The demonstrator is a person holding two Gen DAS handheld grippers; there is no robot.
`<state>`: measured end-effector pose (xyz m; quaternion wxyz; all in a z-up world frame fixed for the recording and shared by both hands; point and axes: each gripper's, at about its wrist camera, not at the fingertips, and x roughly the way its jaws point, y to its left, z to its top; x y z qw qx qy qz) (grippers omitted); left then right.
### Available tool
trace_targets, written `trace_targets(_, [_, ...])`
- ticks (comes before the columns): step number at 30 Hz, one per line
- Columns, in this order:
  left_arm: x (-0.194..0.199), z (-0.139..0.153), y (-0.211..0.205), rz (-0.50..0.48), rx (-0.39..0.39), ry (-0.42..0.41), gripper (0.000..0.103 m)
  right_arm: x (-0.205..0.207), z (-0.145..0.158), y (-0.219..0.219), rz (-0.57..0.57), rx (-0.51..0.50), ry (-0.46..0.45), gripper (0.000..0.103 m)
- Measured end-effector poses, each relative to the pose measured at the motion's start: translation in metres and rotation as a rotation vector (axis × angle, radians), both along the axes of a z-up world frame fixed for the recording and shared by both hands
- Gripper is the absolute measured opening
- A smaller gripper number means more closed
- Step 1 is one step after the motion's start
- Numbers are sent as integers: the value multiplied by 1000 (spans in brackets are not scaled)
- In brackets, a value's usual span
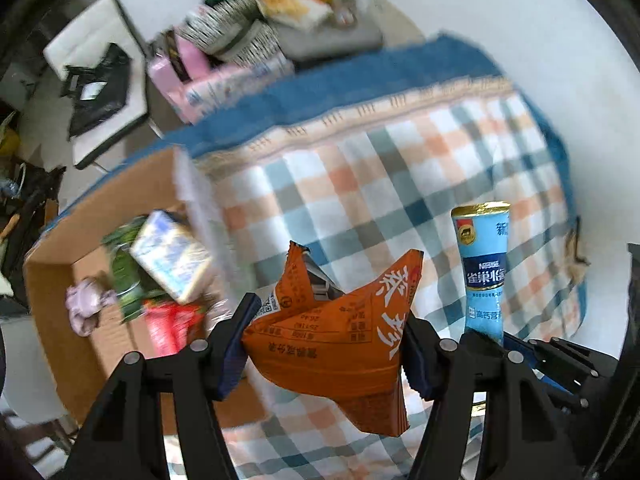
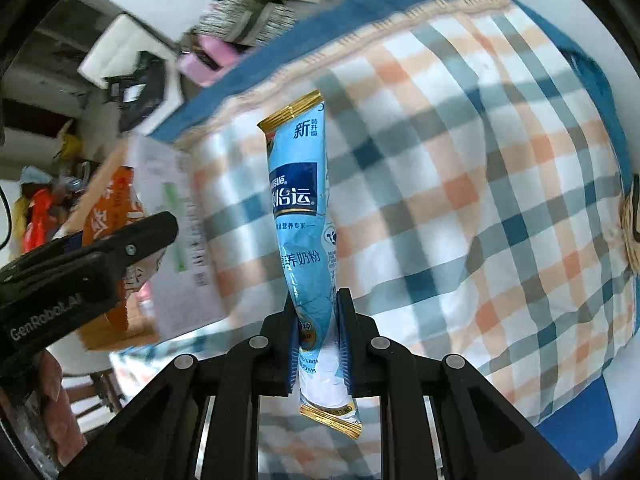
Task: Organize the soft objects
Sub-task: 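Carry the orange bag and blue tube into the box and release both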
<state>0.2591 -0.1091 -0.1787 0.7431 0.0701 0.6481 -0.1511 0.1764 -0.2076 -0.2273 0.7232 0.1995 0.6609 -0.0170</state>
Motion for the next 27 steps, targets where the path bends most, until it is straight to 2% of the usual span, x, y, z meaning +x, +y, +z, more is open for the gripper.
trace_targets(3, [-9,25,35,54,-46,-35,62,-7,35,14,46,20,-42,18])
trace_targets(6, [-24,44,75,116,-67,-64,62,-6,56,47,102,47,-74,18])
trace_targets(10, [-32,43,137,191,-57,-81,62,2,77,104,193,75,-105,18])
trace_targets(13, [-37,37,182,260,-31,-86,62,8,80,141,237,74,-112,18])
trace_targets(18, [-34,12,238,351,-11,-40,62,27,62,188,235,30,-86,18])
trace_targets(22, [-23,-26,265,385,-2,27,62,40,33,206,195,-16,-62,18])
trace_targets(27, [-10,-83,287,418,-32,156,62,50,-4,218,113,-60,-35,18])
